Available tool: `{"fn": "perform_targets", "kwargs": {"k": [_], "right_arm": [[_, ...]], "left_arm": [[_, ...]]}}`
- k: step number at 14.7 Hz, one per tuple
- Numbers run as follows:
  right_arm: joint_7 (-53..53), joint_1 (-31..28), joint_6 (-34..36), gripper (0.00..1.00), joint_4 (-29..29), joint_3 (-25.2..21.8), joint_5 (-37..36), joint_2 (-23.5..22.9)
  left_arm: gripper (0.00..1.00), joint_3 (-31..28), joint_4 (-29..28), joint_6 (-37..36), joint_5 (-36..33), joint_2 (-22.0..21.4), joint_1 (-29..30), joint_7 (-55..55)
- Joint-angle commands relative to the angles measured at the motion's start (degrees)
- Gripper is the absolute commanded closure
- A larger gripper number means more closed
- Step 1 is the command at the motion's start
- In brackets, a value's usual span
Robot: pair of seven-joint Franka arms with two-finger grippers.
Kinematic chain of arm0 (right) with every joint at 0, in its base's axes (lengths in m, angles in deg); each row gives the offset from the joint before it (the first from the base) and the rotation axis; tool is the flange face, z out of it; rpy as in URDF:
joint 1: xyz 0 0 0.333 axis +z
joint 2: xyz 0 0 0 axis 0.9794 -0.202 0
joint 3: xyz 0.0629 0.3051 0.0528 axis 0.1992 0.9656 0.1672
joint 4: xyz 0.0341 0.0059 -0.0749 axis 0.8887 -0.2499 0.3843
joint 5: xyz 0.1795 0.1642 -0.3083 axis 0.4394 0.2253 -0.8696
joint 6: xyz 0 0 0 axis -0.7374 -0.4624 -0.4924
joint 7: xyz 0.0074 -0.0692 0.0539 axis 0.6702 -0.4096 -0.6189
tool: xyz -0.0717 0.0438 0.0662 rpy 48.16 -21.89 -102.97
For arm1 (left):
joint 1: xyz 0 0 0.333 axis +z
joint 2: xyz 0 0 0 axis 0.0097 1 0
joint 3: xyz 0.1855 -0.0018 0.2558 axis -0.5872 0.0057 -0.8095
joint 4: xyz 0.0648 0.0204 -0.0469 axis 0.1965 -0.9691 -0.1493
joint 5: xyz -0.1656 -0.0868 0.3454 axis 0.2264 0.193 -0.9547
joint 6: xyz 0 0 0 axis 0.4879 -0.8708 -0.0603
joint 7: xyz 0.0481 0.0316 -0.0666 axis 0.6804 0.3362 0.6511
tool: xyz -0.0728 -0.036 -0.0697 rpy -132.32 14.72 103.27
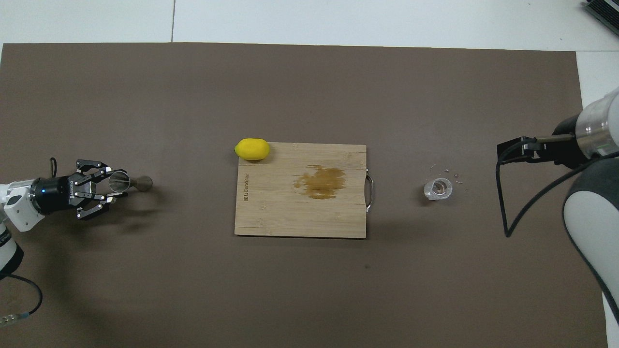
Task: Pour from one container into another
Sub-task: 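Close the left gripper on the metal jigger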
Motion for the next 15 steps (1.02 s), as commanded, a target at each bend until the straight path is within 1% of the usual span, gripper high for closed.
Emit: {"fn": "perform_targets", "kwargs": {"k": [1, 3, 4, 9, 11, 15], "right_arm": [[0.7, -0.6, 0.2, 0.00, 0.4, 0.2, -0.1, -0.1], [0.7, -0.6, 0.2, 0.00, 0.4, 0.2, -0.1, -0.1], [0.7, -0.6, 0.2, 0.00, 0.4, 0.2, -0.1, -0.1], [0.7, -0.6, 0.2, 0.00, 0.4, 0.2, -0.1, -0.1], [0.7, -0.6, 0.2, 0.00, 0.4, 0.2, -0.1, -0.1], [0.6, -0.6, 0.2, 0.00, 0.4, 0.2, -0.1, -0.1]], "left_arm": [[0.58, 0.2, -0.4, 1.2, 1.7, -0.1, 0.4, -1.3], [0.65, 0.3, -0.4, 1.3, 2.3, -0.1, 0.3, -1.2], [0.67, 0.3, -0.4, 1.3, 2.4, -0.1, 0.2, -1.2], [0.68, 0.3, -0.5, -0.5, 2.7, -0.1, -1.2, 1.4], [0.68, 0.4, -0.6, -1.0, 2.7, -0.2, -2.3, 3.7], [0.68, 0.5, -1.2, -0.6, 4.0, -0.4, -5.6, 3.7]]}}
